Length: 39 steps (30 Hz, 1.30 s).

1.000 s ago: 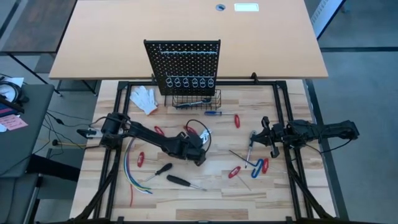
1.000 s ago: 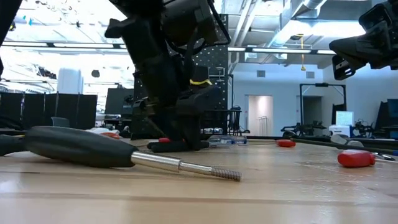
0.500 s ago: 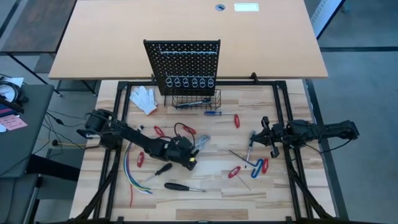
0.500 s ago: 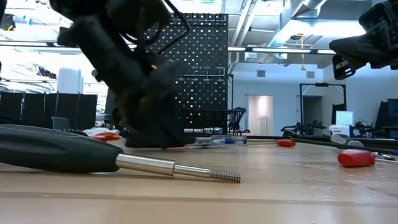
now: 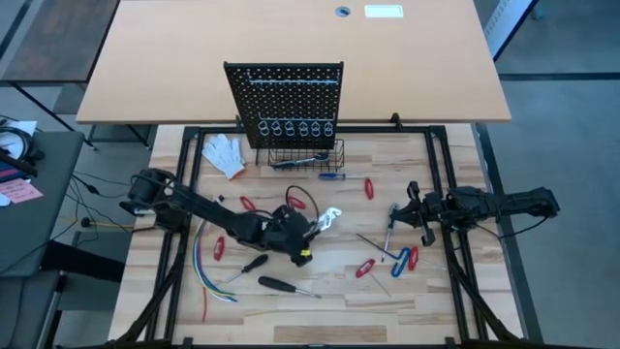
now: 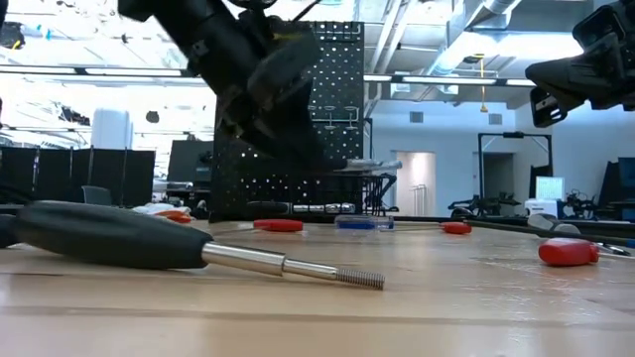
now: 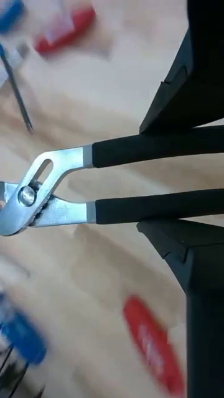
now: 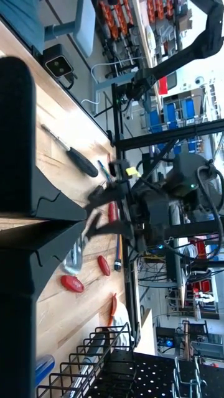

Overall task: Hang tools onto peg board
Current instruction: Put the slip joint plier into the black wire basket on the black pegboard

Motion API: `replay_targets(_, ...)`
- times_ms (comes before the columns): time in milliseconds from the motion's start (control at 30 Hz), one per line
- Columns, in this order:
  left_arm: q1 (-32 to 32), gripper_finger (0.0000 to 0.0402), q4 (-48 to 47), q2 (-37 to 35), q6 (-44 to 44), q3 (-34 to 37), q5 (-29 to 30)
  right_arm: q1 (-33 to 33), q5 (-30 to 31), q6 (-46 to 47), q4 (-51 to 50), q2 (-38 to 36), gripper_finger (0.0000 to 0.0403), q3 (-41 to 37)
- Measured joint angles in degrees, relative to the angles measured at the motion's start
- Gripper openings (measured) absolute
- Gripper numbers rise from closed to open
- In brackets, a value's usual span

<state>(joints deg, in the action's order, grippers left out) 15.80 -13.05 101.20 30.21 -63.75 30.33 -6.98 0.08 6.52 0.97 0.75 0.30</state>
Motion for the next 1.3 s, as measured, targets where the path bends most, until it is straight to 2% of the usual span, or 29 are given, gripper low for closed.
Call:
replay_targets(100, -2.0, 0.019, -7.5, 0.0, -7.7, -4.0, -0.1, 0.0, 0.0, 0.0, 0.0, 0.0, 0.0018, 0.0)
replay_targets(233, -6.5, 0.019, -18.0, -0.1, -23.0, -8.7, -0.2, 0.0, 0.0, 0.0, -0.1, 0.0, 0.0018, 0.0)
replay_targets(433, -15.9, 0.019, -21.0, -0.1, -43.8, -10.7, 0.8, 0.0, 0.0, 0.0, -0.1, 0.0, 0.0018, 0.0)
replay_targets(533, -19.4, 0.019, -20.5, -0.1, -50.6, -11.6, 1.0, 0.0, 0.0, 0.0, -0.1, 0.0, 0.0018, 0.0)
replay_targets(733, -22.6, 0.019, -20.2, -1.0, -57.8, -14.5, 1.7, 0.0, 0.0, 0.0, -0.1, 0.0, 0.0018, 0.0)
replay_targets(933, -28.0, 0.0192, -19.9, -0.8, -63.4, -14.2, 1.1, 0.0, 0.0, 0.0, -0.1, 0.0, 0.0018, 0.0)
replay_targets(1100, -31.4, 0.0197, -17.8, -0.8, -64.6, -13.9, -0.3, 0.0, 0.0, 0.0, -0.1, 0.0, 0.0018, 0.0)
replay_targets(1300, -32.2, 0.0207, -17.8, -0.8, -66.2, -13.8, -3.2, 0.0, 0.0, 0.0, -0.1, 0.0, 0.0018, 0.0)
